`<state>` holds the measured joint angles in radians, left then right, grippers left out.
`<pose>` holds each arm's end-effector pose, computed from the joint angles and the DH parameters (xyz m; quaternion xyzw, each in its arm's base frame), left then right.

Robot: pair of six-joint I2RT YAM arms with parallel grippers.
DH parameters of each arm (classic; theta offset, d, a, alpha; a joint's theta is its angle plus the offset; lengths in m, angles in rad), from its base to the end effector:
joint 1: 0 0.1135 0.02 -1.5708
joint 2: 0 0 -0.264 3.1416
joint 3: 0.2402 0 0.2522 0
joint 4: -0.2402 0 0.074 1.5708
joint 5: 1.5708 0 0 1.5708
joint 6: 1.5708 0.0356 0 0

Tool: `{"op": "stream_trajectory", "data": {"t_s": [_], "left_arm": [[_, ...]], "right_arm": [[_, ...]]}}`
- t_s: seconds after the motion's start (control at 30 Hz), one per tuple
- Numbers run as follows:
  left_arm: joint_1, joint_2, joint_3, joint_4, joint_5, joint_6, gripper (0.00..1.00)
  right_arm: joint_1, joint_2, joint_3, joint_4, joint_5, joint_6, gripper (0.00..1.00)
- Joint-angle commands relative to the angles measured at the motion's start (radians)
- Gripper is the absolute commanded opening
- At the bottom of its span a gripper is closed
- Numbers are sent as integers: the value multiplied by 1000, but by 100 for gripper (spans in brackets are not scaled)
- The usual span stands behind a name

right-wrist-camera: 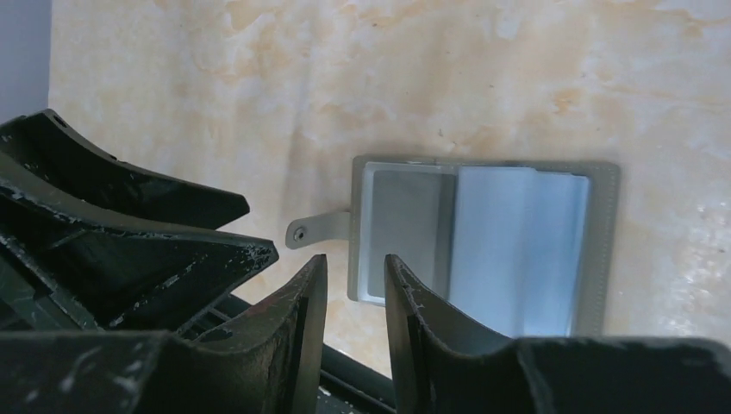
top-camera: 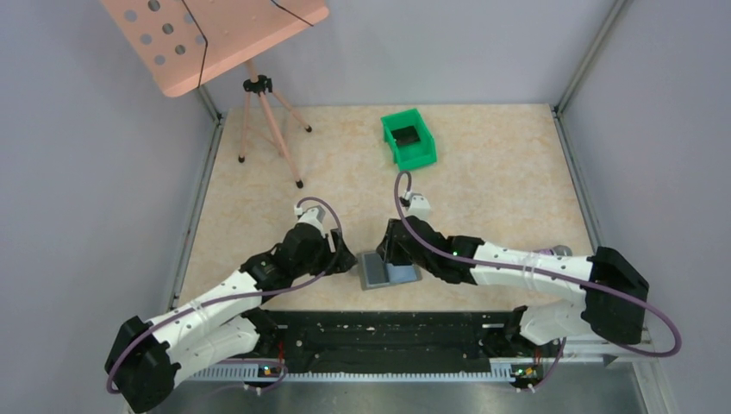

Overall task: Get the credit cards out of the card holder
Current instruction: Remove the credit card from the card holder.

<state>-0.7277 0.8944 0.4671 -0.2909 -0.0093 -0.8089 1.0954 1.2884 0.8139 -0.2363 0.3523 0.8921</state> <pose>0.1384 -0.1229 0.2003 -0.0389 0.9097 -0.2843 0.3003 0.1359 0.2372 0.2384 -0.0181 0.8977 0.2571 0.3574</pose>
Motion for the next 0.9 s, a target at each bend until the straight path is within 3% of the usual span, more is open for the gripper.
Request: {"op": "stream_trajectory", "data": {"t_s": [0.0,0.13,0.5,0.87], "left_arm": [[2,-35,-1,18,-43,3,72],[2,-71,-9,-5,-70,2,72],[2,-185,-28,-84,-200,0,77],[2,-202,-44,-76,-205,0,78]], "right_arm": [[9,84,36,136,-54,7,31],[9,159,39,146,-48,11,32],[24,299,88,99,-61,3,56],[37,370,103,32,-20,19,57]]}}
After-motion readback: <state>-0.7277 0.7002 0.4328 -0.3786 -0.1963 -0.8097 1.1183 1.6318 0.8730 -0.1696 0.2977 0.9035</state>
